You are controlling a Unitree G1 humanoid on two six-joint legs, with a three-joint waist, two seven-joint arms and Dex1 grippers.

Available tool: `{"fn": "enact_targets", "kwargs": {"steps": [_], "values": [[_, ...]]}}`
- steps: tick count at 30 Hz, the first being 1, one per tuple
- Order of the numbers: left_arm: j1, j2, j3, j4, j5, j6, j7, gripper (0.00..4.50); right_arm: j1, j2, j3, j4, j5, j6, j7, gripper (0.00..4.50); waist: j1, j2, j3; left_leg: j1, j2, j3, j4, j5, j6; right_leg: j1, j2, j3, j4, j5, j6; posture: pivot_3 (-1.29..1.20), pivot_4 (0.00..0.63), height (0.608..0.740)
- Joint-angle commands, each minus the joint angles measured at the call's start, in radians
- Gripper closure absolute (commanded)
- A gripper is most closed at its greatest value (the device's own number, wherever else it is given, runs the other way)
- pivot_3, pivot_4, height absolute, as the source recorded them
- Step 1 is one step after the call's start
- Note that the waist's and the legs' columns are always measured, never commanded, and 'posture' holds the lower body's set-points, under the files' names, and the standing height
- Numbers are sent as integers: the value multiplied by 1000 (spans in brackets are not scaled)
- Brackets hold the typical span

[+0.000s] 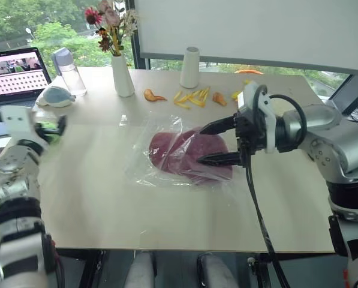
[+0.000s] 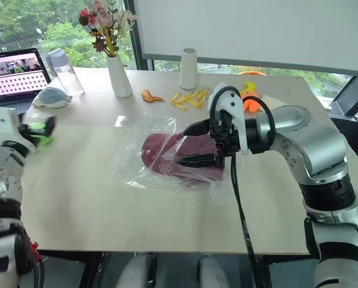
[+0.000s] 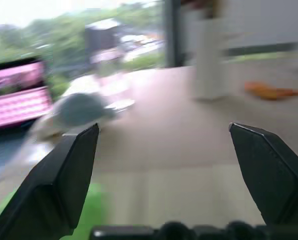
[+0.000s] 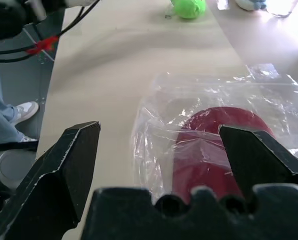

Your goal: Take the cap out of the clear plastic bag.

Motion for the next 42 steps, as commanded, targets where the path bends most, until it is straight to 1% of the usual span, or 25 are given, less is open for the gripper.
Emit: {"fn": "enact_targets", "kwargs": {"steps": [1, 2, 4, 7, 10, 12, 14, 19, 23, 26, 29, 30, 31, 35, 36, 39, 42], "values": [[47, 79, -16, -265, -119, 192, -101, 26, 18, -17, 29, -24, -70, -51, -21, 0, -6, 0, 0, 0, 0, 0, 0, 0, 0, 0, 1, 0, 0, 0, 0, 0, 150, 740], [36, 100, -33, -328, -177, 258, -141, 26, 23, -8, 87, -31, -127, -78, -39, 0, -11, 0, 0, 1, 1, 0, 0, 1, 1, 0, 1, 0, 0, 0, -1, 0, 150, 740], [3, 129, -62, -406, -257, 361, -192, 26, 25, 25, 157, -35, -197, -112, -71, 0, -21, 0, 0, 2, 1, 0, 0, 3, 5, 0, 1, 0, 1, -1, -1, 0, 150, 740], [-61, 175, -119, -439, -272, 443, -254, 26, 33, 101, 227, -30, -277, -153, -134, 0, -31, 0, 0, 2, 1, 0, 0, 3, 5, 0, 2, 1, 1, -1, -1, 0, 150, 740], [-105, 169, -119, -453, -315, 496, -270, 26, 65, 125, 318, -9, -385, -238, -151, 0, -34, 0, 0, 2, 0, 0, 0, 3, 5, 0, 2, 1, 1, -2, 0, 0, 150, 740], [-122, 170, -121, -462, -337, 529, -287, 26, 73, 144, 347, 16, -427, -279, -157, 0, -34, 0, 0, 2, 0, 0, 0, 3, 5, 0, 2, 1, 1, -2, 1, 0, 150, 740], [-129, 191, -149, -475, -314, 542, -308, 26, 80, 162, 386, 54, -477, -321, -159, 0, -34, 0, 0, 2, 0, 0, 1, 3, 5, 0, 2, 1, 1, -2, 1, 0, 150, 740], [-137, 198, -147, -494, -312, 568, -316, 26, 91, 170, 450, 176, -609, -432, -160, 0, -34, 0, 0, 2, 0, 0, 1, 3, 5, 1, 2, 1, 1, -2, 1, 0, 150, 740], [-139, 188, -143, -503, -282, 549, -290, 26, 80, 175, 510, 352, -775, -588, -215, 0, -34, 0, 0, 2, 0, 0, 1, 3, 5, 1, 2, 1, 1, -2, 1, 0, 150, 740], [-142, 177, -141, -494, -263, 546, -269, 26, 85, 204, 503, 445, -805, -631, -220, 0, -35, -1, -1, 4, 0, 0, 1, 3, 5, 3, 2, 1, 1, -2, 1, 0, 150, 740], [-137, 171, -137, -504, -266, 552, -271, 26, 95, 226, 488, 485, -812, -634, -205, 0, -37, -1, -1, 14, 0, 0, 1, 3, 5, 13, 2, 1, 0, -6, 6, 0, 150, 740], [-135, 169, -136, -509, -268, 554, -269, 8, 99, 232, 482, 492, -811, -627, -200, 252, -39, -1, -1, 18, 0, 0, 1, 3, 5, 17, 2, 1, -1, -7, 6, 0, 150, 740], [-133, 168, -136, -513, -269, 555, -268, 0, 104, 237, 477, 497, -810, -617, -194, 516, -39, -2, -1, 19, 0, 0, 0, 0, 1, 18, 2, 1, -1, -11, 0, 0, 150, 740], [-131, 157, -141, -512, -260, 553, -253, 0, 122, 245, 465, 491, -816, -590, -172, 1699, -37, -4, -4, 20, 0, 0, 0, 0, 0, 18, 2, 1, 0, -10, -1, 0, 150, 740], [-130, 155, -140, -512, -260, 554, -250, 0, 127, 248, 458, 486, -813, -583, -169, 2110, -37, -5, -4, 20, 0, 0, 0, 0, 0, 18, 2, 1, 0, -10, -1, 0, 150, 740], [-131, 144, -136, -508, -264, 552, -245, 0, 145, 261, 431, 459, -781, -531, -141, 3077, -36, -5, -5, 20, 0, 0, 0, 0, 0, 18, 2, 1, 0, -10, -1, 0, 150, 740], [-151, 117, -147, -504, -265, 553, -227, 0, 153, 267, 426, 439, -785, -514, -114, 4079, -32, -6, -5, 20, 0, 0, 0, 0, 0, 18, 1, 1, 0, -10, -1, 0, 150, 740]]}}
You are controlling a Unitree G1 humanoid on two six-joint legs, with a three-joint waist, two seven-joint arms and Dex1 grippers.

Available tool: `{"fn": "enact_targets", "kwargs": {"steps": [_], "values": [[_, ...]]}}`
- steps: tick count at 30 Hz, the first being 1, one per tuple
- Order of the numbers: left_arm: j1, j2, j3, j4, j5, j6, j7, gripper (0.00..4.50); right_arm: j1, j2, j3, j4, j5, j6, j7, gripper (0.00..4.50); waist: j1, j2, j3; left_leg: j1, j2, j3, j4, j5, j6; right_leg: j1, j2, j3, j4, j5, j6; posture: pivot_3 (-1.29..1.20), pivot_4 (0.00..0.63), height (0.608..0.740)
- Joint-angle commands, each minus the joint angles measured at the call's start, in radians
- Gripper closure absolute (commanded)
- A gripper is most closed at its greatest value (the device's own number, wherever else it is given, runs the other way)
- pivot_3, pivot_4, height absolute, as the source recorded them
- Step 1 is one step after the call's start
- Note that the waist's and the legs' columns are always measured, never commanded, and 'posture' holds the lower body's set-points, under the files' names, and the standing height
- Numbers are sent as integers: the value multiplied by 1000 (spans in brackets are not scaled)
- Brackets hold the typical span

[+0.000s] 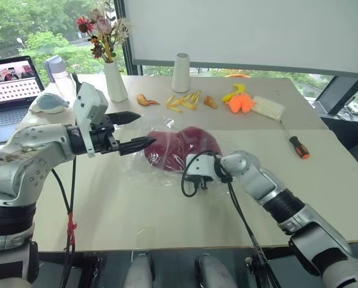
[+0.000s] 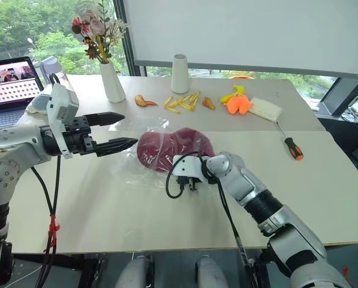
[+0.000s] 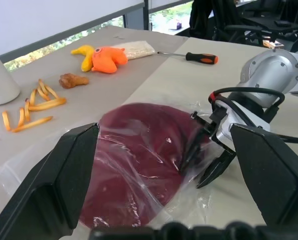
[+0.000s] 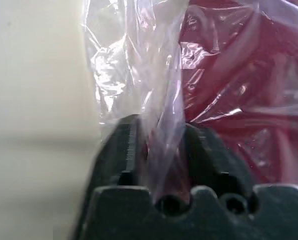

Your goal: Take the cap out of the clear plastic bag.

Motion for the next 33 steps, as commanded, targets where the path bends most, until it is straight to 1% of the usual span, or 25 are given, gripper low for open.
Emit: {"fn": "enact_targets", "kwargs": {"steps": [1, 2, 5, 7, 10, 13, 14, 16, 17, 18, 19, 21, 26, 28, 30, 33], "values": [[-31, -23, 8, -24, 0, -7, 16, 0, 27, -5, -2, 12, -18, 55, 29, 4367, 2, 0, 0, 0, 0, 0, 0, 0, 0, 0, 0, 0, 0, 0, 0, 0, 150, 740], [-33, -26, 5, -27, 2, -4, 18, 0, 25, -2, -4, 14, -24, 53, 25, 4466, 2, 0, 0, 0, 0, 0, 0, 0, 0, 0, 0, 0, 0, 0, 0, 0, 150, 740], [-34, -29, 6, -27, 4, -2, 22, 0, 16, 7, -11, 27, -39, 38, 11, 4466, 2, 0, 0, 0, 0, 0, 0, 0, 0, -1, 0, 0, 0, 0, 0, 0, 150, 740], [-33, -29, 10, -25, 2, -1, 24, 0, -7, 12, -14, 51, -74, -26, -38, 4466, 1, 0, 0, 0, 0, 0, 0, 0, 0, -1, 0, 0, 0, 0, 0, 0, 150, 740], [-32, -29, 17, -21, 0, 1, 30, 0, -17, 19, -22, 42, -63, -122, -20, 4466, 0, 0, 0, 0, 0, 0, 0, 0, 0, -1, 0, 0, 0, 0, 0, 0, 150, 740], [-36, -27, 23, -20, -16, 9, 24, 0, -29, 29, -24, 28, -60, -283, -18, 4466, -3, 0, 0, -1, 0, 0, -1, 0, 0, -1, 0, 0, 0, 0, 0, 0, 150, 740], [-40, -28, 24, -19, -19, 10, 24, 0, -31, 29, -21, 12, -43, -370, 5, 4466, -4, 0, 0, -1, 0, 0, -1, 0, 0, -2, 0, 0, 0, 0, 0, 0, 150, 740], [-47, -31, 24, -12, -20, 9, 25, 0, -22, 23, -21, -26, -1, -464, 60, 4466, -9, 0, 0, -1, 0, 0, -3, 0, 0, -3, 0, 0, -1, 0, 2, 0, 150, 740], [-53, -34, 24, -6, -19, 7, 26, 0, -20, 5, -8, -47, 12, -520, 111, 4466, -13, 0, 1, -1, 0, 0, -4, 1, 2, -3, 0, 0, -1, 0, 4, 0, 150, 740], [-57, -38, 20, 0, -13, 1, 25, 0, -18, -19, 2, -45, 23, -577, 161, 4466, -12, 1, 1, -3, -3, -6, -5, 2, 3, -1, -1, -4, -1, 1, 5, 0, 150, 740], [-59, -41, 18, 4, -8, -2, 24, 0, -18, -36, 8, -40, 30, -621, 196, 4466, -10, 0, 1, -4, -2, -7, -5, 2, 3, -2, -1, -5, 1, 0, 3, 0, 150, 740], [-58, -45, 16, 6, -4, -3, 21, 0, -22, -53, -8, 1, 20, -689, 192, 4466, -8, 0, 1, -3, -1, -7, -6, 2, 3, -2, 0, -5, 0, -1, 3, 0, 150, 740], [-47, -58, 19, -6, -12, 1, 24, 0, -134, -91, -23, 238, -76, -949, 132, 4466, -8, 0, 2, -3, -1, -5, -5, 2, 3, -3, 0, -4, 0, -1, 4, 0, 150, 740], [-44, -62, 19, -9, -12, 1, 26, 0, -181, -92, -20, 325, -108, -1027, 102, 4466, -8, 0, 2, -2, -1, -5, -4, 2, 3, -2, 0, -4, 0, -2, 0, 0, 150, 740], [-43, -66, 19, -11, -12, 1, 28, 0, -261, -87, -1, 462, -189, -1145, 28, 4466, -10, 0, 2, -2, -1, -5, -5, 2, 3, -2, 0, -4, 0, -3, -1, 0, 150, 740], [-44, -75, 18, -13, -12, 1, 31, 0, -373, -60, 29, 652, -333, -1296, -145, 4466, -12, 0, 2, -2, -1, -4, -6, 2, 3, -4, 0, -3, 0, -1, 3, 0, 150, 740]]}}
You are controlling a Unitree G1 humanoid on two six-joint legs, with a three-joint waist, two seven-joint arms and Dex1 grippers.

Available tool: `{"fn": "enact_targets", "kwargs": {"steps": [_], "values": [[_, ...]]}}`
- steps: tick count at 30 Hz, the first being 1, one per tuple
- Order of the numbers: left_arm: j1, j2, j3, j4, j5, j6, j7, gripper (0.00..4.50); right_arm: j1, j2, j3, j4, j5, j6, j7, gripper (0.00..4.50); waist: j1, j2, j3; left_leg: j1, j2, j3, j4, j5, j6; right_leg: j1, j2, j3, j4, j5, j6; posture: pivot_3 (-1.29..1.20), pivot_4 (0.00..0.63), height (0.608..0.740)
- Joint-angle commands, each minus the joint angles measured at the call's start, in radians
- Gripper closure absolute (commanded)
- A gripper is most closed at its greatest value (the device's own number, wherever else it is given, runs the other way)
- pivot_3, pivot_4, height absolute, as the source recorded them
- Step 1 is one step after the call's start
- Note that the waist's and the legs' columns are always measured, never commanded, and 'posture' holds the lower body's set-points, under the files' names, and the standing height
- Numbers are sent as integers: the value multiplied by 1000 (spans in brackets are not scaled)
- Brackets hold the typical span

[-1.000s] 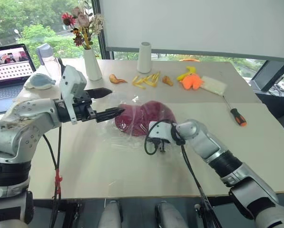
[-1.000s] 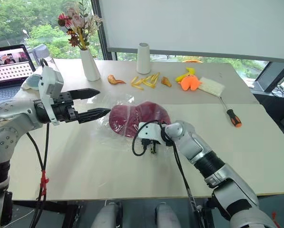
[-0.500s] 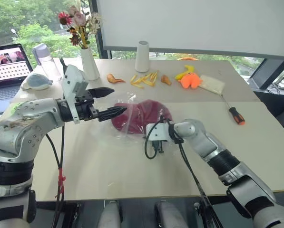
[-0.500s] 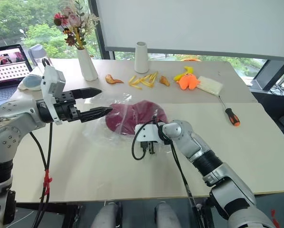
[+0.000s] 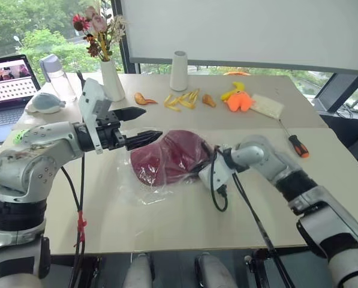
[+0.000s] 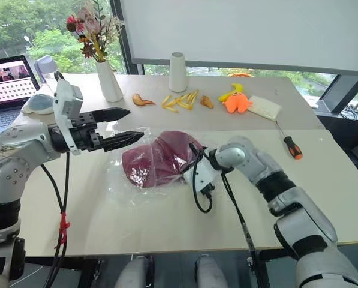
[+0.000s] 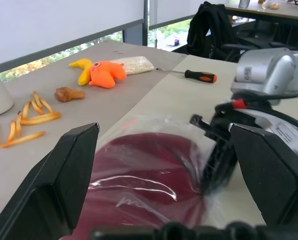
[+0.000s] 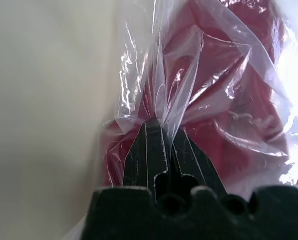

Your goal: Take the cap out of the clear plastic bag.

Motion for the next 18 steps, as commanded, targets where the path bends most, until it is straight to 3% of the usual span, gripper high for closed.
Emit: {"fn": "enact_targets", "kwargs": {"steps": [1, 8, 12, 15, 18], "values": [[-10, -7, 18, -25, -6, -10, 3, 0, -137, 32, 24, 200, -181, -190, -253, 4466, 0, 0, 0, 0, 0, 0, -1, 0, 0, 0, 0, 0, 0, 0, 0, 0, 150, 740], [-15, -20, 17, -34, -6, -2, 13, 0, -333, 101, 193, 430, -577, -264, -881, 4466, -4, 0, 1, 0, 0, 0, -5, 0, 0, -3, 0, 1, 1, 2, -7, 0, 150, 740], [-16, -24, 17, -32, -12, 3, 13, 0, -371, 115, 300, 477, -725, -276, -1111, 4466, 2, 0, 1, -1, 0, 0, -5, 0, 0, -3, 0, 1, 0, 2, -7, 0, 150, 740], [-28, -37, 4, -15, -11, 0, 5, 0, -392, 117, 396, 525, -855, -174, -1343, 4466, 1, 0, 1, -1, -1, 0, -4, 0, 0, -3, -1, 1, 0, 2, -7, 0, 150, 740], [-44, -53, -9, 3, -7, -2, -8, 0, -379, 111, 382, 615, -834, -86, -1384, 4466, 2, 0, 1, -1, -1, 1, -4, 0, 0, -3, -1, 1, 1, 2, -8, 0, 150, 740]]}}
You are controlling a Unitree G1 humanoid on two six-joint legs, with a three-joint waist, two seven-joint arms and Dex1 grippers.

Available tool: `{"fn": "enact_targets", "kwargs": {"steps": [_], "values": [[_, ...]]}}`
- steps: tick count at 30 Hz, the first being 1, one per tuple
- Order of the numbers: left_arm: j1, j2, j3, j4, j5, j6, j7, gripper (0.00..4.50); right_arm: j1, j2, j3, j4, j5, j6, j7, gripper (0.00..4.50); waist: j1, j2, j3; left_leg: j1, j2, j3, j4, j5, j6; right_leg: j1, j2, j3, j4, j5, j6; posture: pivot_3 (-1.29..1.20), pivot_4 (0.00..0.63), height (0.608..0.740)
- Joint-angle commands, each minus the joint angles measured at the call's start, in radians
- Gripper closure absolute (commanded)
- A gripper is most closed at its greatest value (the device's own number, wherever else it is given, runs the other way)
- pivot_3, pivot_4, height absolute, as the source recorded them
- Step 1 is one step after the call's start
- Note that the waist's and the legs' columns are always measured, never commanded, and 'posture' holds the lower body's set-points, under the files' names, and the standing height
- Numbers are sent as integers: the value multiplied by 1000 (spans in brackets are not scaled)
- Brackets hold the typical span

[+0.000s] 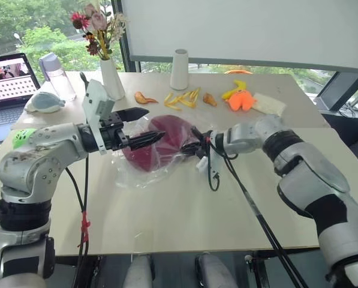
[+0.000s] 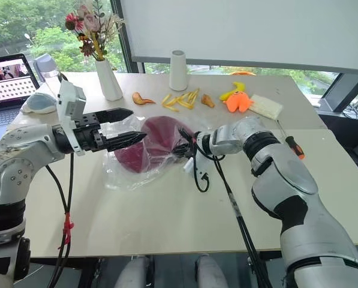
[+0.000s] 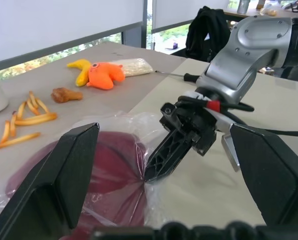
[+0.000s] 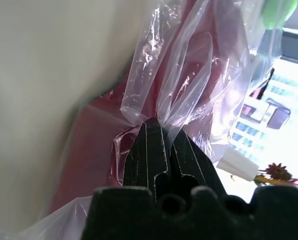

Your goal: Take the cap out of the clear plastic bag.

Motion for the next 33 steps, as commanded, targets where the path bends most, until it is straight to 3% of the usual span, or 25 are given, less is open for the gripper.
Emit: {"fn": "enact_targets", "kwargs": {"steps": [1, 8, 11, 17, 19, 21, 24, 26, 28, 30, 33], "values": [[-42, -15, -6, 9, -5, -14, -22, 0, -6, -20, -93, 110, 97, 109, 26, 4466, 1, 0, 0, 0, 0, 0, 0, 0, 0, 0, 0, 0, 0, 0, 0, 0, 150, 740], [-78, -36, -28, 47, 4, -20, -59, 0, 26, -106, -57, 153, 66, 204, 15, 4466, -2, 0, 0, 0, 0, 0, 0, 0, 0, 2, 0, 0, -1, 1, 2, 0, 150, 740], [-85, -45, -30, 55, 10, -25, -57, 0, 56, -138, -100, 167, 119, 210, 89, 3731, -5, 0, 0, 0, 0, 0, 0, 0, 0, 2, 0, 0, -1, 1, 2, 0, 150, 740], [-92, -59, -37, 57, 18, -25, -65, 0, 74, -170, -167, 160, 200, 214, 167, 1680, -21, 0, 0, 1, 0, 0, 1, 0, 0, 2, 0, 1, -1, 1, 2, 0, 150, 740], [-97, -59, -36, 64, 23, -26, -69, 0, 83, -166, -304, 174, 361, 219, 376, 995, -26, 0, 0, 1, 0, 0, 1, 0, 0, 3, 0, 1, -1, 1, 2, 0, 150, 740], [-101, -59, -31, 76, 26, -28, -73, 0, 97, -120, -596, 187, 694, 346, 755, 995, -31, 0, 1, 1, 0, 0, 1, 0, 0, 4, 1, 1, -1, 2, 3, 0, 150, 740], [-100, -58, -28, 82, 28, -29, -74, 0, 126, -109, -774, 141, 910, 470, 1137, 995, -30, 0, 1, 3, 0, -1, 2, 0, 0, 7, 1, 1, 0, 2, 4, 0, 150, 740], [-95, -56, -24, 81, 32, -29, -72, 0, 185, -106, -885, -17, 1096, 735, 1401, 995, -26, 0, 1, 3, 0, -1, 2, 0, 0, 7, 1, 0, -1, 2, 4, 0, 150, 740], [-92, -55, -21, 81, 35, -28, -72, 0, 318, -129, -938, -334, 1258, 1076, 1572, 995, -21, 1, 1, 3, 0, -1, 2, 0, 0, 8, 1, 0, -1, 2, 4, 0, 150, 740], [-89, -55, -20, 83, 38, -29, -74, 0, 466, -168, -964, -678, 1398, 1419, 1633, 995, -9, 1, 2, 2, 0, -1, 3, 0, 0, 7, 1, 0, 0, 2, 4, 0, 150, 740], [-89, -58, -22, 91, 44, -34, -78, 0, 597, -187, -1056, -1025, 1594, 1856, 1566, 995, 6, 5, 4, 0, 0, -1, 3, 0, 0, 4, 1, -1, 0, 1, 4, 0, 150, 740]]}}
